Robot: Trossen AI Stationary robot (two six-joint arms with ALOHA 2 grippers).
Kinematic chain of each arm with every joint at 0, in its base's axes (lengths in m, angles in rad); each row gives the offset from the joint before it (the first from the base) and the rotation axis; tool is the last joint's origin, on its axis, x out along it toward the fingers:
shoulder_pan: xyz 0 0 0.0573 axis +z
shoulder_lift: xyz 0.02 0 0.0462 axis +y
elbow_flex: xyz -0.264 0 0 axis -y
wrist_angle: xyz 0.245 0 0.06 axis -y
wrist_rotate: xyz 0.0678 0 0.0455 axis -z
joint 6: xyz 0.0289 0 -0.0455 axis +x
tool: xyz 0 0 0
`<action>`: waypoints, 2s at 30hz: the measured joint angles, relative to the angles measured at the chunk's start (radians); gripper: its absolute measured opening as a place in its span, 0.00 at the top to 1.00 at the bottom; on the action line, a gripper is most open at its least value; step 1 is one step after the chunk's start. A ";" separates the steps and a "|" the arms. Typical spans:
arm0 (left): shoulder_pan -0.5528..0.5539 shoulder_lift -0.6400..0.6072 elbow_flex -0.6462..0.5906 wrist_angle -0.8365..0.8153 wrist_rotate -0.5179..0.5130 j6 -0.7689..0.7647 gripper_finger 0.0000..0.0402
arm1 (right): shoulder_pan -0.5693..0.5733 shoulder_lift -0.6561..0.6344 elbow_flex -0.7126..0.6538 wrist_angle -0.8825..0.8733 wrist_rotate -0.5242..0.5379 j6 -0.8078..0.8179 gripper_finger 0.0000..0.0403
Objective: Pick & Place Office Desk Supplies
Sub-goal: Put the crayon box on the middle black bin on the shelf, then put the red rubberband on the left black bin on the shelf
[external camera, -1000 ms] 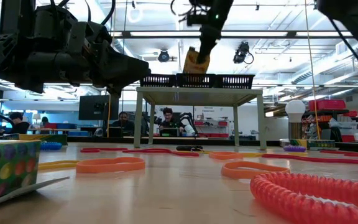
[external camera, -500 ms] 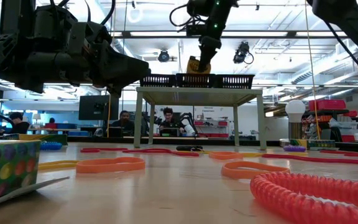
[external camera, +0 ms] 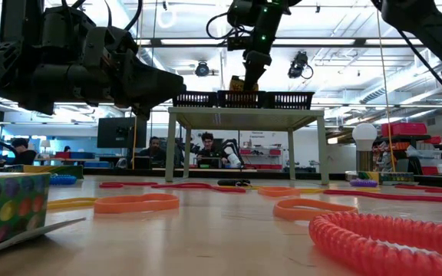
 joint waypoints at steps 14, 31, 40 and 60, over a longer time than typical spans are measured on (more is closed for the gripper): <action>0.000 0.000 0.000 0.000 0.000 -0.002 0.70 | -0.002 0.000 0.000 0.056 0.013 -0.011 0.58; -0.001 0.000 0.000 0.000 -0.001 0.003 0.70 | 0.004 -0.008 0.000 0.149 0.113 0.009 0.43; -0.001 0.000 0.000 -0.001 -0.004 0.015 0.70 | 0.098 -0.094 0.000 0.144 0.240 0.020 0.49; -0.001 0.000 0.000 -0.022 0.008 -0.023 0.94 | 0.434 -0.184 0.000 -0.051 0.224 0.416 0.98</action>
